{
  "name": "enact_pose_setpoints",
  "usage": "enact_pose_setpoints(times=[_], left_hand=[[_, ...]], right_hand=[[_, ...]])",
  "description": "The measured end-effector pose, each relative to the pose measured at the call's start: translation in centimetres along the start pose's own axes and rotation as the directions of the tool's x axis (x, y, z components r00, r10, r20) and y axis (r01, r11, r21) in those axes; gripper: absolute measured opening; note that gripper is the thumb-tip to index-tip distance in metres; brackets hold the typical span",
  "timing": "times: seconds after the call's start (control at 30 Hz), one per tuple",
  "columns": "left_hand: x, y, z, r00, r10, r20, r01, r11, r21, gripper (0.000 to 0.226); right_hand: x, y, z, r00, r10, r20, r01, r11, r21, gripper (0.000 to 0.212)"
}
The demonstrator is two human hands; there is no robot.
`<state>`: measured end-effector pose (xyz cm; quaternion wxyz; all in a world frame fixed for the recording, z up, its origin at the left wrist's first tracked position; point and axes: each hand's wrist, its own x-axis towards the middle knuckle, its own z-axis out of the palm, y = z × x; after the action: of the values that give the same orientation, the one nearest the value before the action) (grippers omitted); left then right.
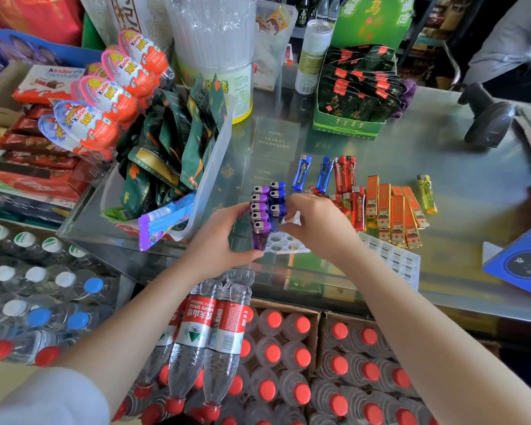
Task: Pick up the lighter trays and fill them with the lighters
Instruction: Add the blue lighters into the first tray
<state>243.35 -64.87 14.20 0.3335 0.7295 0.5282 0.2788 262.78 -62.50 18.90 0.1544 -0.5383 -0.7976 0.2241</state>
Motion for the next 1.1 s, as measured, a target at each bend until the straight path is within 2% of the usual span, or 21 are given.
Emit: enact_pose_setpoints(times=[0.03, 0.07, 0.13, 0.2, 0.33, 0.43, 0.53, 0.63, 0.87, 0.97, 1.03, 1.1], left_hand=[[0.0, 0.0, 0.0, 1.0, -0.008, -0.001, 0.008, 1.0, 0.003, 0.068], [0.0, 0.0, 0.0, 1.0, -0.015, -0.005, 0.015, 1.0, 0.007, 0.068], [0.0, -0.1, 0.1, 1.0, -0.022, -0.013, 0.023, 1.0, 0.016, 0.069], [0.0, -0.3, 0.1, 0.999, -0.034, -0.011, 0.034, 0.999, 0.013, 0.068], [0.2, -0.4, 0.0, 0.999, -0.05, 0.02, 0.05, 0.999, -0.001, 0.071], [0.2, -0.4, 0.0, 0.998, -0.057, 0.025, 0.057, 0.998, -0.012, 0.071], [0.2, -0.5, 0.0, 0.999, -0.049, 0.013, 0.05, 0.999, -0.021, 0.07], [0.2, -0.4, 0.0, 0.999, -0.041, 0.006, 0.041, 0.999, -0.026, 0.07], [0.1, -0.3, -0.1, 0.998, -0.049, 0.024, 0.05, 0.999, -0.014, 0.074], [0.0, -0.2, -0.1, 0.998, -0.055, 0.019, 0.055, 0.998, -0.002, 0.074], [-0.1, -0.1, -0.2, 0.999, -0.048, 0.006, 0.048, 0.999, -0.013, 0.074], [-0.1, 0.0, -0.2, 0.999, -0.047, -0.003, 0.047, 0.999, -0.015, 0.074]], right_hand=[[0.1, 0.6, -0.2, 0.999, -0.02, 0.034, 0.021, 1.0, -0.021, 0.013], [0.4, 1.1, -0.4, 1.0, -0.023, 0.006, 0.023, 1.0, -0.017, 0.012], [1.2, 2.2, -0.5, 0.986, 0.038, -0.162, -0.032, 0.999, 0.042, 0.015], [2.5, 2.8, -0.3, 0.955, 0.147, -0.256, -0.137, 0.989, 0.057, 0.016], [5.6, 3.4, 0.4, 0.921, 0.301, -0.247, -0.337, 0.934, -0.121, 0.024], [7.4, 3.1, 0.7, 0.909, 0.364, -0.201, -0.398, 0.902, -0.166, 0.027], [8.5, 2.7, 0.5, 0.871, 0.458, -0.18, -0.484, 0.864, -0.143, 0.029], [9.2, 2.6, 0.3, 0.829, 0.535, -0.16, -0.547, 0.836, -0.039, 0.021], [10.0, 2.8, 0.9, 0.871, 0.488, -0.058, -0.482, 0.871, 0.095, 0.013], [8.0, 2.0, 0.0, 0.902, 0.415, -0.118, -0.361, 0.875, 0.323, 0.007], [5.6, 1.3, -0.4, 0.901, 0.403, -0.159, -0.269, 0.807, 0.526, 0.008], [3.1, 1.4, -0.2, 0.912, 0.378, -0.158, -0.205, 0.755, 0.623, 0.009]])
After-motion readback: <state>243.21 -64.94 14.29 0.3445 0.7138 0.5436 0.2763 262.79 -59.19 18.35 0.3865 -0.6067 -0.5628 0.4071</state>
